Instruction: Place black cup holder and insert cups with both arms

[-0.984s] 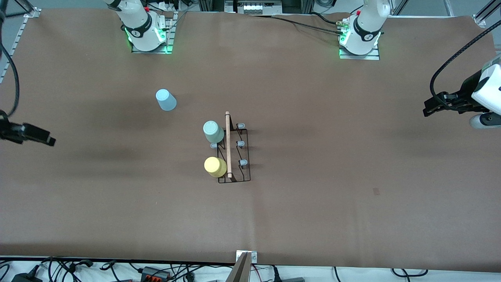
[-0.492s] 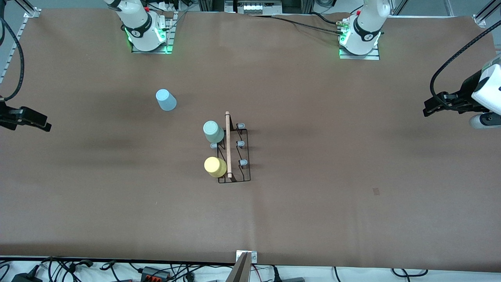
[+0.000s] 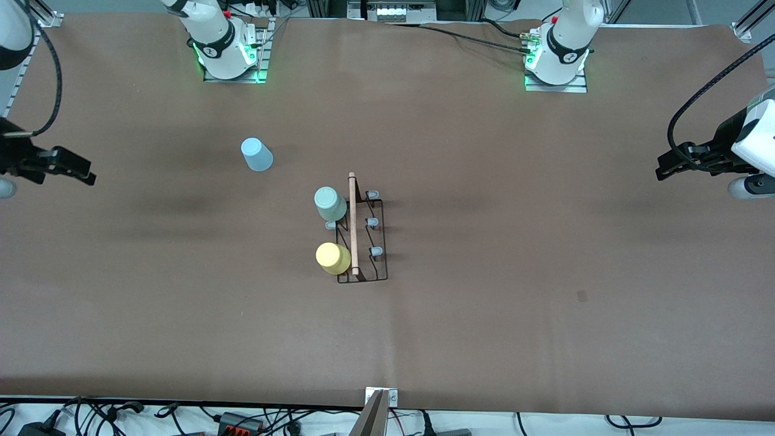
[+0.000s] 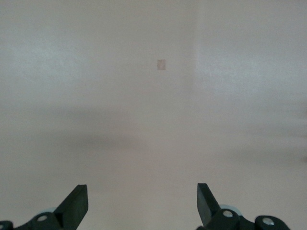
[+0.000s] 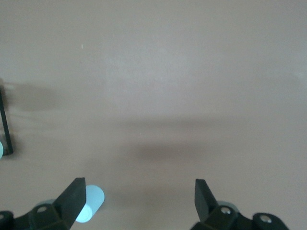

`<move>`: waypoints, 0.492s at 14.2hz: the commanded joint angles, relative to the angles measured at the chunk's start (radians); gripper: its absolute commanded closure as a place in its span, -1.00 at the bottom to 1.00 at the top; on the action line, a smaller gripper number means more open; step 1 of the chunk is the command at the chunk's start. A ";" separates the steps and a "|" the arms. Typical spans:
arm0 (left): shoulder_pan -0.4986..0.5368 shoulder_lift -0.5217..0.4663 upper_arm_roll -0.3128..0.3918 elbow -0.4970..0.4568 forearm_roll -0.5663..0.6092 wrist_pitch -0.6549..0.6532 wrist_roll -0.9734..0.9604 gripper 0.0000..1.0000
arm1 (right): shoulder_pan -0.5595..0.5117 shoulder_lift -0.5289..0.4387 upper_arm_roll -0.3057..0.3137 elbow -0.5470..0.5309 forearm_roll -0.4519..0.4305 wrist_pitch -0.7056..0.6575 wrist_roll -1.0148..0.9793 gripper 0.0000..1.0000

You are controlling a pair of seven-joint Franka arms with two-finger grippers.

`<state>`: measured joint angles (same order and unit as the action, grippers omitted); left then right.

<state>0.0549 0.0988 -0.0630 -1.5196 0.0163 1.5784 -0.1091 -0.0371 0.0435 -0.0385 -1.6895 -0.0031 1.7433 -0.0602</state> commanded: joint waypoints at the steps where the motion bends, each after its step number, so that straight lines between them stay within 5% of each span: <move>1: 0.006 -0.001 0.000 0.010 -0.001 -0.014 0.025 -1.00 | -0.012 -0.080 0.012 -0.099 -0.015 0.031 -0.006 -1.00; 7: 0.006 -0.001 0.000 0.010 -0.001 -0.015 0.025 -1.00 | -0.004 -0.050 0.014 -0.035 -0.011 -0.013 -0.004 -1.00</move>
<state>0.0549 0.0988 -0.0629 -1.5196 0.0163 1.5784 -0.1091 -0.0365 -0.0054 -0.0343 -1.7397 -0.0045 1.7476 -0.0610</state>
